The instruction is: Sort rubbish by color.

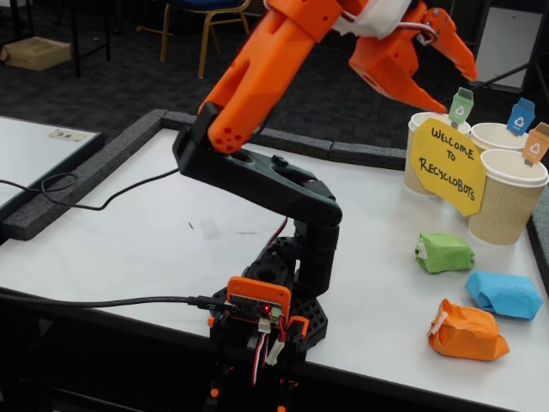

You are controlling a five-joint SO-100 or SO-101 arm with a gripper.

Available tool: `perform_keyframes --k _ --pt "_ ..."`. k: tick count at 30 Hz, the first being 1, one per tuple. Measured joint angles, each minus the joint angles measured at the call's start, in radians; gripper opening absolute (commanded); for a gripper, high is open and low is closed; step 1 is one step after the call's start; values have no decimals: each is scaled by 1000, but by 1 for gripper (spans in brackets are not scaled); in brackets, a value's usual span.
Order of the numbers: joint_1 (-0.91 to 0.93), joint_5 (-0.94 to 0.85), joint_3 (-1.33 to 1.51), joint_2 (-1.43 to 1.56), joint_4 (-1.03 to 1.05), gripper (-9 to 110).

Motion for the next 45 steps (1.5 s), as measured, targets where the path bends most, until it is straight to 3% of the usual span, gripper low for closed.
perform_keyframes --k 8,30,45 --pt "109 0 58 -3 -21 16" --pt "66 -48 222 -11 -64 16" --pt "49 -77 537 -12 -336 16"
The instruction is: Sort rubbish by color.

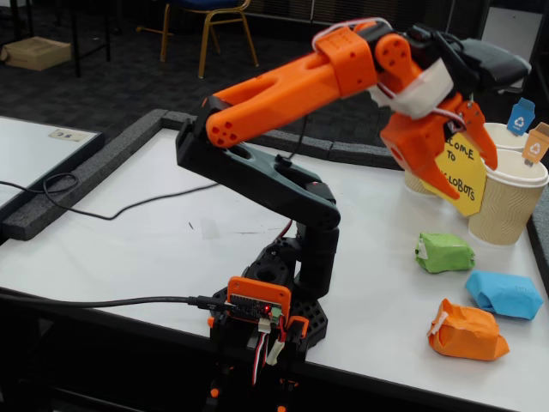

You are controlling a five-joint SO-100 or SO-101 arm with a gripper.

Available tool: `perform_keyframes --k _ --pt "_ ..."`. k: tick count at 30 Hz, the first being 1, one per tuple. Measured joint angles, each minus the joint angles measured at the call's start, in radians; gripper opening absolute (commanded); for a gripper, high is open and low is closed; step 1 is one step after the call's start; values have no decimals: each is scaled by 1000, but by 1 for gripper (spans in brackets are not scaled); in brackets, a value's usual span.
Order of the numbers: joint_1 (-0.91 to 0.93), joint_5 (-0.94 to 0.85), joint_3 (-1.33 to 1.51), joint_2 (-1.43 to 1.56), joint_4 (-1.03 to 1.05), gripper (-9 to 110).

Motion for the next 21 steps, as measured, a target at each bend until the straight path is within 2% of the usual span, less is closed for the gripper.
perform_keyframes --k 8,21 --pt "-2 -3 155 0 -112 15" --pt "-2 -28 161 0 -118 15"
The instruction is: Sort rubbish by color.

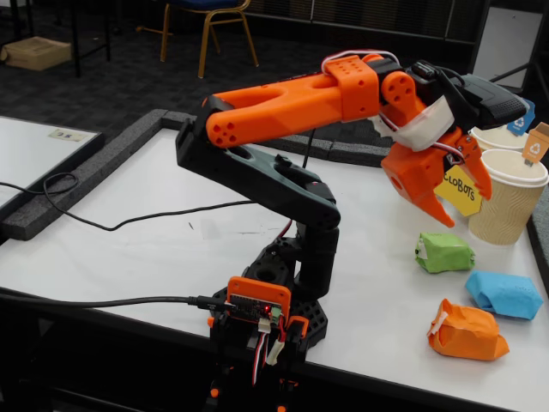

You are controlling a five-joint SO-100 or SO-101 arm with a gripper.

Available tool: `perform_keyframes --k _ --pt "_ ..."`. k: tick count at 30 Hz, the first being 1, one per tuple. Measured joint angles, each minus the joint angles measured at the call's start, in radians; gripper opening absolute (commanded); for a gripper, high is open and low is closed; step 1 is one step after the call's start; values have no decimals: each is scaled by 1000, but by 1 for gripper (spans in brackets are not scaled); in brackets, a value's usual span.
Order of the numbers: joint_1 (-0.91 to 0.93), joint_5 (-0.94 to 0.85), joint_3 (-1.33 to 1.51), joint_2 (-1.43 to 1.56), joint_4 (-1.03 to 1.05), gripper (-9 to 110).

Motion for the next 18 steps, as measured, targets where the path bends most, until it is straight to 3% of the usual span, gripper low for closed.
perform_keyframes --k 18 --pt "0 -63 25 0 64 15"
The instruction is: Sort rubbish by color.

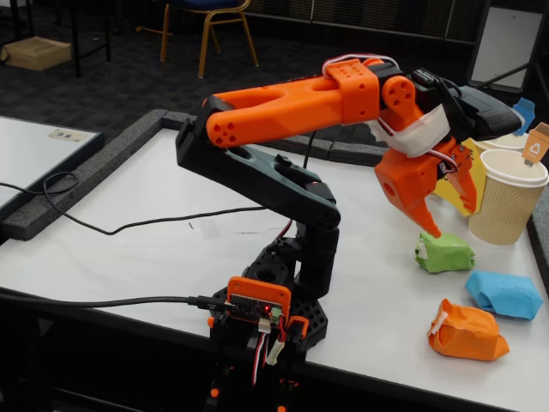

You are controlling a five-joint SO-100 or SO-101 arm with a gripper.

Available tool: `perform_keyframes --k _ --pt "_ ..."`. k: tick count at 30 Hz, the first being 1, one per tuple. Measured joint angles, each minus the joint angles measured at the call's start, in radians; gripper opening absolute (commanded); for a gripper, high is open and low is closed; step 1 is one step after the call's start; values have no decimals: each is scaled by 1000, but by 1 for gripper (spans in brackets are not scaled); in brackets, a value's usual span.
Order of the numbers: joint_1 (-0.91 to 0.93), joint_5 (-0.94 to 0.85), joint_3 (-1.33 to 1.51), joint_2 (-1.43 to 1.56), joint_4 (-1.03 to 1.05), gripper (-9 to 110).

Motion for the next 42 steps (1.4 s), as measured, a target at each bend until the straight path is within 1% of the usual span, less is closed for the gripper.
perform_keyframes --k 13,21,32,42 --pt "0 -31 0 0 0 15" --pt "-34 -34 9 0 -86 16" --pt "-114 -91 135 -2 -218 17" --pt "-117 -130 166 -216 -379 17"
